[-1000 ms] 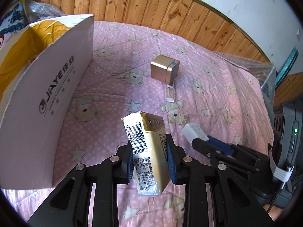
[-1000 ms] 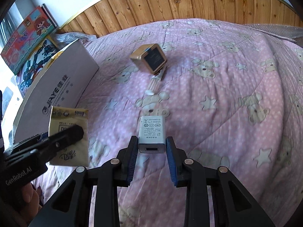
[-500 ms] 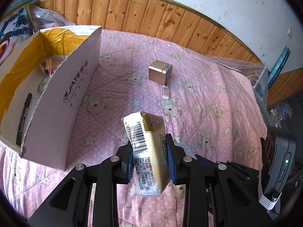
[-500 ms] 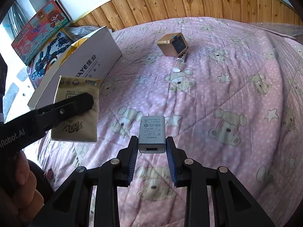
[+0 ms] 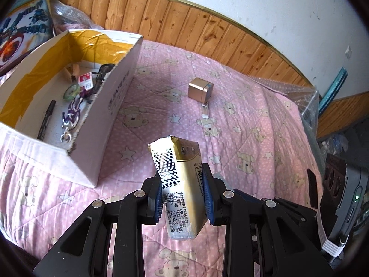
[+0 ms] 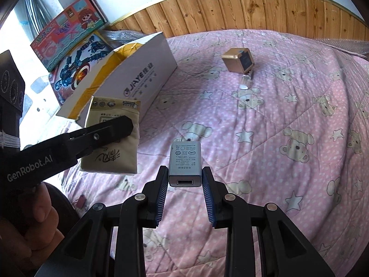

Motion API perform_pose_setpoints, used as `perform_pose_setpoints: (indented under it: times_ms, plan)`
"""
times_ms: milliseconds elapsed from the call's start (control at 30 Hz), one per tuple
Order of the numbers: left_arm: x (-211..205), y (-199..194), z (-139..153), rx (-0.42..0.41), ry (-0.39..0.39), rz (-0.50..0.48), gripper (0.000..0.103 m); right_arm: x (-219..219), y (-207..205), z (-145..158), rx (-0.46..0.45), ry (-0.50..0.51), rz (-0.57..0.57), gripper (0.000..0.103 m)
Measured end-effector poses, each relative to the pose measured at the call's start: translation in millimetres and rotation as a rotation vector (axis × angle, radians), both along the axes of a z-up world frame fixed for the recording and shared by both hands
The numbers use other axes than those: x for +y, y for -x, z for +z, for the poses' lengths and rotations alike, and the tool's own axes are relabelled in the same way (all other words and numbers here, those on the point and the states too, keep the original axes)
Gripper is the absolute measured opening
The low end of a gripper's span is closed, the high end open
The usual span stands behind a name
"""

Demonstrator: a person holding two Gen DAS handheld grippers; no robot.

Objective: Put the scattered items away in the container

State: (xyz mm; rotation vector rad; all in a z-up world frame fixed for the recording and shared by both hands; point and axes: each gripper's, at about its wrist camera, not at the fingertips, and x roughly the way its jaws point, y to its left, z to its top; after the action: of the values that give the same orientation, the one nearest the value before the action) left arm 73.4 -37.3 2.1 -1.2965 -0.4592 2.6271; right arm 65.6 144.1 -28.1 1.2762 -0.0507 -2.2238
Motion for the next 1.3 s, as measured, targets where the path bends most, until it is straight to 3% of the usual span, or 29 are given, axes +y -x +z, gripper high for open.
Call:
perform_pose_setpoints:
  times_ms: [667,1300]
  plan:
    - [-77.6,-25.1,40.8,0.093,-0.092,0.109,0.03,-63.2,-39.4,69.0,0.118,0.065,0.147,0.031]
    - [-167.0,-7.0,51.3,0.13,-0.091,0.243,0.03,-125.1,-28.3,93.5,0.167,0.069,0.222,0.031]
